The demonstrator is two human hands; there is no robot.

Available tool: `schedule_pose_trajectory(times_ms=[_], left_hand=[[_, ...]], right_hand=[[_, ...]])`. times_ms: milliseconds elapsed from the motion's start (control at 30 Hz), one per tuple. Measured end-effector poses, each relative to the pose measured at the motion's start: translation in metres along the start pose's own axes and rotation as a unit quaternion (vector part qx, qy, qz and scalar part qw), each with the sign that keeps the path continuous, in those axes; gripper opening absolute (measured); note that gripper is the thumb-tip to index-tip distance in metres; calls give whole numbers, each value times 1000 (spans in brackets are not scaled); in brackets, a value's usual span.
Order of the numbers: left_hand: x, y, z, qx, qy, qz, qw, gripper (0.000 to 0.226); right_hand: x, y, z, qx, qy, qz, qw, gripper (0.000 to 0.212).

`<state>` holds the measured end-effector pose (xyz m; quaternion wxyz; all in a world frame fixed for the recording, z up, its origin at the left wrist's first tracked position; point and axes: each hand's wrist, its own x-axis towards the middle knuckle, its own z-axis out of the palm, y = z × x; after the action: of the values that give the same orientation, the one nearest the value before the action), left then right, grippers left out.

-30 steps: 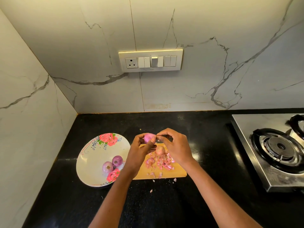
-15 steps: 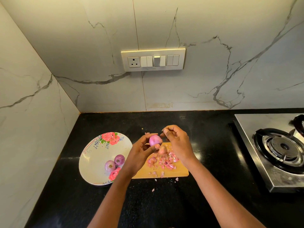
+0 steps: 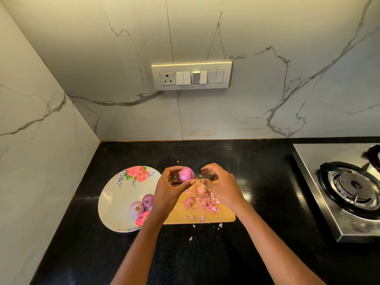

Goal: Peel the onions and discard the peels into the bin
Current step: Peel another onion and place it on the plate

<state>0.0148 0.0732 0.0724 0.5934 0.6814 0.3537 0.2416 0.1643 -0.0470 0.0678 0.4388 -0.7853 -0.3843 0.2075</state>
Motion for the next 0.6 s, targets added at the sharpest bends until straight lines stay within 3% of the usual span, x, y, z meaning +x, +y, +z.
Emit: schedule_pose_trajectory(times_ms=[100,233,433,600], left_hand=[[1,2,-1,-6,2,4,1000,64],[1,1,-3,12,-8,19,1000,59],[3,-5,3,94,-16,67,993,59],[2,-2,9,155,5,100,983,58]], right_hand=[[1,-4,-3,5,13,-14,1000,8],[1,-14,-9,34,25,-46,998,17],[4,-29,-8,64,-51,-70,994,19],[2,-21,-3,46,-6,-72,996,17]])
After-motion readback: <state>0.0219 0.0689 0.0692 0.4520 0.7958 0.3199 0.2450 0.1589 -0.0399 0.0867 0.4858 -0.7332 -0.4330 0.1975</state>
